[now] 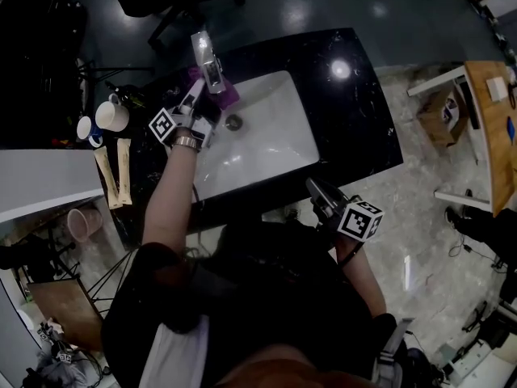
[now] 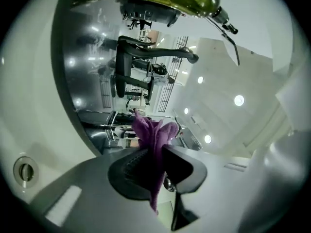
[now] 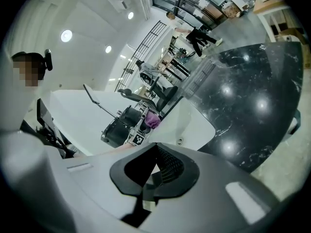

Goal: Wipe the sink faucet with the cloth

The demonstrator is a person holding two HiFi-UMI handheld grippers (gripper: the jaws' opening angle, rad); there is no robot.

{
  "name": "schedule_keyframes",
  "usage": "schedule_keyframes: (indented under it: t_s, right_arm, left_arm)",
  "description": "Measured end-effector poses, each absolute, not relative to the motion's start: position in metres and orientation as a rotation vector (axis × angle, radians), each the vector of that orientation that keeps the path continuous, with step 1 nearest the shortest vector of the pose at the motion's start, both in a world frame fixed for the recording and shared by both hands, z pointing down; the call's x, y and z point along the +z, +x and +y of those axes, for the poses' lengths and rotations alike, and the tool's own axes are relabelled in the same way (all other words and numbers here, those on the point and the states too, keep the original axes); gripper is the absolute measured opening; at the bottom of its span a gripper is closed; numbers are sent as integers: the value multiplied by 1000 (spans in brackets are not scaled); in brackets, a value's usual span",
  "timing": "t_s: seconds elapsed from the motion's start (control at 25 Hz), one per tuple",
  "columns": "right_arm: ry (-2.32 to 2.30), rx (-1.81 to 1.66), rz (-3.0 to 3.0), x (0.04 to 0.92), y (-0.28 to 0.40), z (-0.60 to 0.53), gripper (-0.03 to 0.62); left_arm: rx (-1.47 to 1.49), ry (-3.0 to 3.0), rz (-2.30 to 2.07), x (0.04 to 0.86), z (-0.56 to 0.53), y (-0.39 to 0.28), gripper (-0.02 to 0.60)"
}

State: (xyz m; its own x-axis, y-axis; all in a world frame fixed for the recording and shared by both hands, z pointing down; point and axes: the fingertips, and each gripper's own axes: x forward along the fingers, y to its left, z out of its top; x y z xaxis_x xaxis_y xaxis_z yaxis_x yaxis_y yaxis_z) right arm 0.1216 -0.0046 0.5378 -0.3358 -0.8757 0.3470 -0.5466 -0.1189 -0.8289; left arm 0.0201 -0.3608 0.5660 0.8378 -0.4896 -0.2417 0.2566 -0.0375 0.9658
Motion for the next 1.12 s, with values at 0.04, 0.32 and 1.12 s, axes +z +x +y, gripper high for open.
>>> schedule_keyframes:
  t_s: [0.04, 0.32, 1.12]
  right_arm:
    - [-1572, -1439, 1837, 537, 123, -3, 12]
    - [-1511, -1422, 1909, 526, 135, 0, 12]
    - [-1297, -1371, 2138, 498, 132, 11, 12]
  left_arm:
    - [-613, 1492, -190, 566, -355, 19, 71]
    - [-655, 1495, -202, 561, -324, 6, 71]
    - [-623, 1669, -138, 498, -206, -13, 71]
